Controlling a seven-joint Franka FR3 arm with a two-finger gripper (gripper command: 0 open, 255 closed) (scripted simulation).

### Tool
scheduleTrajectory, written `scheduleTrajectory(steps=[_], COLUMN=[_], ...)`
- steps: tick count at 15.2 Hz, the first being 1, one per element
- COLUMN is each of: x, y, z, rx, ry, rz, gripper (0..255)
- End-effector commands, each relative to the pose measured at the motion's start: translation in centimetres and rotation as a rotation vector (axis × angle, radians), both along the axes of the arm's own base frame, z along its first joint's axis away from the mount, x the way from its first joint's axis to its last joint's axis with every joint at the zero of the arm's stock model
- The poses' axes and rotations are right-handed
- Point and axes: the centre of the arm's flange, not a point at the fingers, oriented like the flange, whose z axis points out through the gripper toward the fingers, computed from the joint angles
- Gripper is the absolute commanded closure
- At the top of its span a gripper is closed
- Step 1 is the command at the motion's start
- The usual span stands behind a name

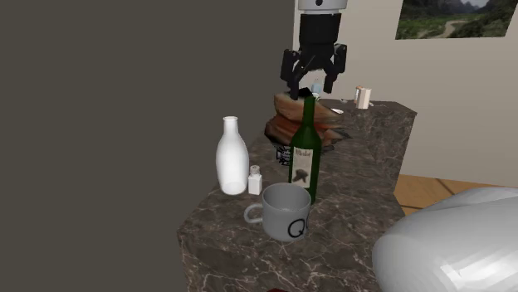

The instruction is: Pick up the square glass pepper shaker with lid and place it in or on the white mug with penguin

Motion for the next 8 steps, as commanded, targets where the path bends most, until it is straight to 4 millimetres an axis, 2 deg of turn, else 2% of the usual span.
scheduleTrajectory(steps=[1, 8], x=[0.0, 5.2], y=[0.0, 2.2], z=[0.0, -7.2], rx=[0.0, -0.016], ry=[0.0, 0.005], rz=[0.0, 0.105], gripper=[0, 0])
